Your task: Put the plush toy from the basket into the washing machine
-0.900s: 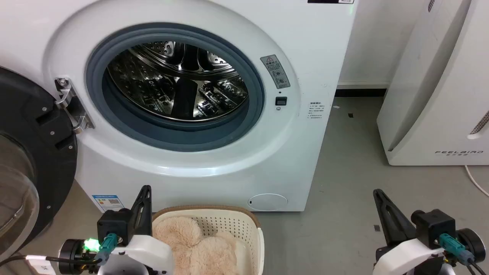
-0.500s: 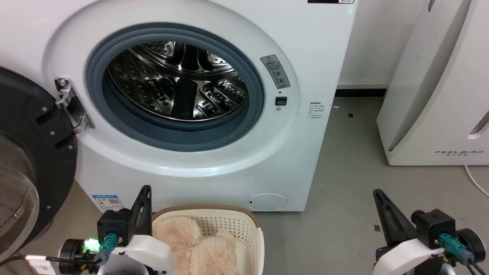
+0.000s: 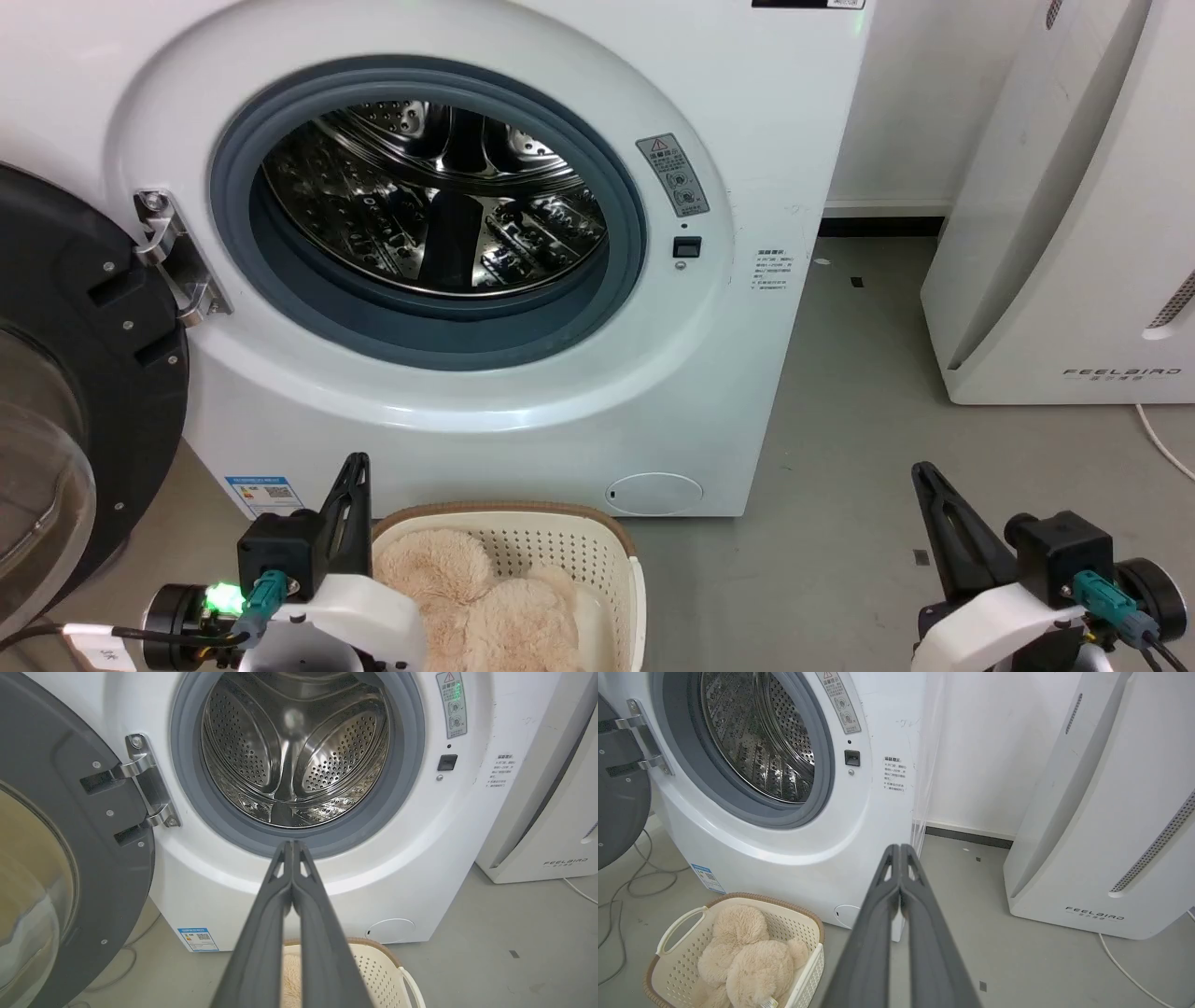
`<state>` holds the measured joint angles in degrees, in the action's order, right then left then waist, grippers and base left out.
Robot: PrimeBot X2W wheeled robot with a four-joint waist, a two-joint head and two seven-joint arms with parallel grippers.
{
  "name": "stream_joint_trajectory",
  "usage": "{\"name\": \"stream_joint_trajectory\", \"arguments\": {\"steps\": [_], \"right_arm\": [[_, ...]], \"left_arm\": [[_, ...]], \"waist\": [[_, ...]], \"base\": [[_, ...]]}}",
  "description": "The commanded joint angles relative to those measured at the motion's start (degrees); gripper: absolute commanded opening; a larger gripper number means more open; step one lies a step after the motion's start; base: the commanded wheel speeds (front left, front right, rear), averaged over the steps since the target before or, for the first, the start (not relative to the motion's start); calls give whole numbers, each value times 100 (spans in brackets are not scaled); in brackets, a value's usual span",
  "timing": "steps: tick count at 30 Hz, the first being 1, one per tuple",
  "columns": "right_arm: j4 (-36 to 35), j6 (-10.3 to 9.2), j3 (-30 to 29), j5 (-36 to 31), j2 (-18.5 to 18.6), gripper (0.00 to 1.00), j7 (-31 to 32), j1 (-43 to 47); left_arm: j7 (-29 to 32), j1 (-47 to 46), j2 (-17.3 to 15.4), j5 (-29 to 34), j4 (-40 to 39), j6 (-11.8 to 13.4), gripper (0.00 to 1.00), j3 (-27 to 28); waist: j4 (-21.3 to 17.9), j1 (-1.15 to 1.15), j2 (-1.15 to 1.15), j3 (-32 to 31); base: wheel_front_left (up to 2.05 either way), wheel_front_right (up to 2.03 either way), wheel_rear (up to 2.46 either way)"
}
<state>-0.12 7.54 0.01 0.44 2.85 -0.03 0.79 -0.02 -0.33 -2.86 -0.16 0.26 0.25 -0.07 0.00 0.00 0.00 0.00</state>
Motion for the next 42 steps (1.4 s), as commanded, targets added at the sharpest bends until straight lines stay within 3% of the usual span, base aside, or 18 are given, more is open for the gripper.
{"name": "stream_joint_trajectory", "arguments": {"steps": [1, 2, 24, 42], "right_arm": [[12, -5, -1, -44, 3, 0, 3, -79], [0, 0, -1, 0, 0, 100, 0, 0], [-80, -1, -202, 399, 0, 100, -241, -35], [-113, -2, -304, 719, 1, 100, -457, -217]], "left_arm": [[2, 33, -1, 16, -26, -25, 0, 7], [0, 0, 0, 0, 1, 0, 100, -1], [-241, -225, -53, 3, 264, 125, 100, -174], [-457, -1032, -300, 178, 1582, -72, 100, -608]], "waist": [[0, 0, 0, 0], [0, 0, 0, 0], [-15, 0, 0, 127], [-180, 0, 0, 617]], "base": [[0, 0, 0], [0, 0, 0], [0, 0, 0], [0, 0, 0]]}}
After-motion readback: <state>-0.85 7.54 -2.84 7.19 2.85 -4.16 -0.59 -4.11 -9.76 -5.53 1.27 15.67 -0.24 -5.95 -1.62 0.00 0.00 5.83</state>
